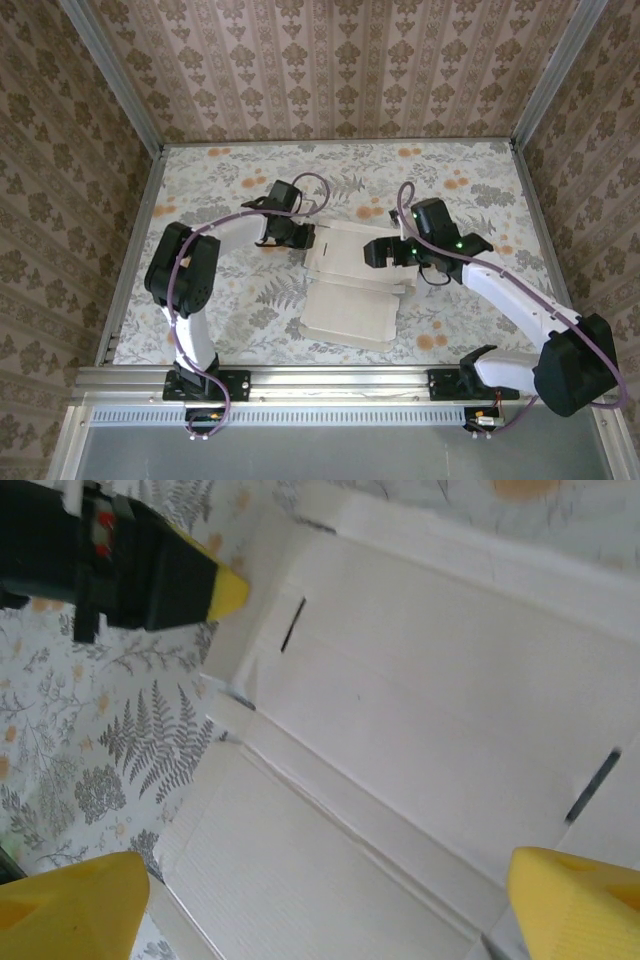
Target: Fold the paper box
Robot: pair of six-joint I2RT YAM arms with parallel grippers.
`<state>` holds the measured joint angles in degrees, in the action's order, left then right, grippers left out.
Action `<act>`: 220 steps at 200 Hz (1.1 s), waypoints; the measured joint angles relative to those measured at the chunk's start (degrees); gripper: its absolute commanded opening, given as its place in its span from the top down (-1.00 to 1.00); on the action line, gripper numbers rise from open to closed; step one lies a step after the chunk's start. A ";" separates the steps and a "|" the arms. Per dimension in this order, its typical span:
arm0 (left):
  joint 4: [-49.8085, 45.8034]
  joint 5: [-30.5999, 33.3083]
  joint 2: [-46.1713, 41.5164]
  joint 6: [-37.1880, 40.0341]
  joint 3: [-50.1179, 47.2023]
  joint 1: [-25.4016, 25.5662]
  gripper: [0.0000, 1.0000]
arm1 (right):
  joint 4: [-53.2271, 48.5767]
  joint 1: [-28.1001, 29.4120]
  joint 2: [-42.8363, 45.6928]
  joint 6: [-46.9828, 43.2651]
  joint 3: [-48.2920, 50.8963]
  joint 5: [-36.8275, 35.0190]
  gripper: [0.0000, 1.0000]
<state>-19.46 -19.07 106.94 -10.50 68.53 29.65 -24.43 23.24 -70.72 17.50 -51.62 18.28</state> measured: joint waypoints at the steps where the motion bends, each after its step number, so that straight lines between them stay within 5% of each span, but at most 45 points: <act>1: 0.02 -0.17 -0.09 0.26 -0.04 -0.07 0.94 | -0.09 0.00 -0.09 -0.09 -0.20 0.00 -0.84; 91: 4.59 -16.50 -2.34 11.52 -0.55 -9.11 1.00 | -6.67 -2.97 -24.15 -11.30 -23.67 -1.77 -0.73; 150: 8.92 -19.87 -3.10 12.31 -2.54 -7.48 1.00 | -11.04 -1.40 -35.52 -3.76 -39.19 -10.75 -0.90; 220: 12.35 -21.07 -5.44 12.28 -4.07 -6.12 1.00 | -15.78 1.05 -45.53 1.84 -53.79 -13.16 -0.96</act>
<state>-7.11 -40.14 101.49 1.78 64.47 23.53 -40.21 24.29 -116.25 19.33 -105.41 5.13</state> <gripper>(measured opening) 0.053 0.977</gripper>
